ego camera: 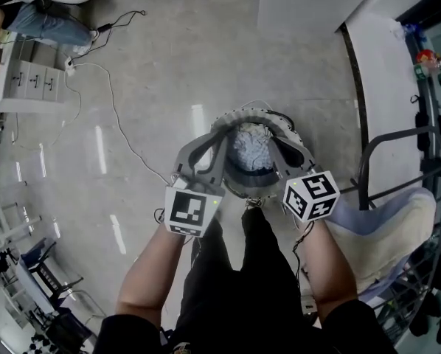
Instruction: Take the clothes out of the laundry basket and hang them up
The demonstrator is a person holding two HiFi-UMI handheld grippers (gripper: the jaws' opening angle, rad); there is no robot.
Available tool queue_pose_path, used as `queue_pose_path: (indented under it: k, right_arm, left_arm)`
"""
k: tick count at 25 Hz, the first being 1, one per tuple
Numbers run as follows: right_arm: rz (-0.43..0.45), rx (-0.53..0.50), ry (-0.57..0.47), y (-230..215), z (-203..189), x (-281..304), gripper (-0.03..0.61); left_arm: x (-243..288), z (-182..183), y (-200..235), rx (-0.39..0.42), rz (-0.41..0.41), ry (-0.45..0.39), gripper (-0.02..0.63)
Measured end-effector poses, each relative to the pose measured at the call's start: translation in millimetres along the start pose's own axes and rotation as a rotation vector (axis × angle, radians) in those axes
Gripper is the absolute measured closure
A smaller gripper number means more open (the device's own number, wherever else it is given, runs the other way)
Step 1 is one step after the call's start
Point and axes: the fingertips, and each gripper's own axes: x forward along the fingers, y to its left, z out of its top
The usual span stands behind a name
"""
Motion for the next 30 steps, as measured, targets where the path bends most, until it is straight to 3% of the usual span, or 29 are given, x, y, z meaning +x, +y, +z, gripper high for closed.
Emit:
queue_pose_path:
  k: [16, 22, 30]
  right_arm:
    - [-0.2, 0.05, 0.024, -64, -112, 47, 0.569]
    - [-0.172, 0.059, 0.054, -71, -159, 84, 0.52]
    - [-0.093, 0.012, 0.16, -73, -239, 153, 0.488]
  left_arm:
    - [63, -109, -6, 0.023, -0.197, 0.029, 0.6]
    - [82, -159, 9, 0.051, -0.203, 0.04, 0.592]
    - [101, -238, 32, 0.024, -0.184, 0.084, 0.503]
